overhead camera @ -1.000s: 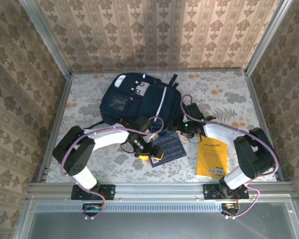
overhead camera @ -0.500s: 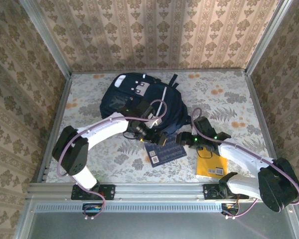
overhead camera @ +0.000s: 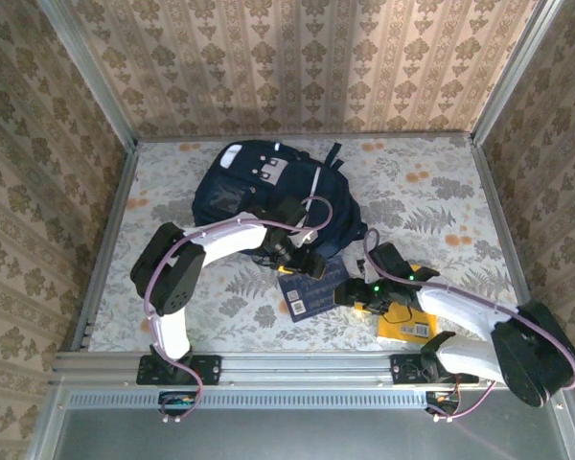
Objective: Pack the student bag
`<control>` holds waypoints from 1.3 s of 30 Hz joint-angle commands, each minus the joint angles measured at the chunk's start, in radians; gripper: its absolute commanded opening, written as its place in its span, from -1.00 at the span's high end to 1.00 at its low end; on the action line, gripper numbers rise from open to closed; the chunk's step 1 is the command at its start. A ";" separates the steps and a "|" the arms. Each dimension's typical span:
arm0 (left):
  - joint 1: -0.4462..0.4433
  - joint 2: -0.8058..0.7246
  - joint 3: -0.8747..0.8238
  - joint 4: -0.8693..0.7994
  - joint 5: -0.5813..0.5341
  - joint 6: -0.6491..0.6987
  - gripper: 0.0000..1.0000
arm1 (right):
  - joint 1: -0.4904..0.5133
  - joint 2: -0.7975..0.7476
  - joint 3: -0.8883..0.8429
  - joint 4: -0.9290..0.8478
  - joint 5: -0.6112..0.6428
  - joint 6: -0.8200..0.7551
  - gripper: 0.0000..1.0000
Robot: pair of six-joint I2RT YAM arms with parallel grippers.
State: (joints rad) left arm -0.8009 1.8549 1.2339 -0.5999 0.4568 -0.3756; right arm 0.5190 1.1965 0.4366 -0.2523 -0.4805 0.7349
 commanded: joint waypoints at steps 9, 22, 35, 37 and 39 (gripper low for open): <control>-0.053 0.018 -0.043 0.044 0.123 -0.026 -0.78 | -0.101 0.117 -0.006 0.191 -0.042 0.103 -0.42; 0.059 -0.111 -0.041 0.018 0.019 -0.029 -0.79 | -0.162 0.134 0.010 0.349 0.071 0.231 -0.41; 0.025 0.037 0.039 0.002 -0.075 0.002 -0.80 | -0.162 0.150 0.009 0.342 0.064 0.195 -0.41; 0.007 0.051 0.049 0.003 -0.049 0.003 -0.80 | -0.165 0.151 0.012 0.333 0.069 0.188 -0.41; -0.011 0.061 0.057 0.006 -0.009 0.004 -0.80 | -0.168 0.145 0.020 0.315 0.078 0.178 -0.42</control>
State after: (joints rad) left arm -0.7868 1.8969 1.2552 -0.5789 0.3943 -0.3946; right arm 0.3607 1.3075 0.4366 -0.0345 -0.4973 0.9722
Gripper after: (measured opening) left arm 0.899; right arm 0.709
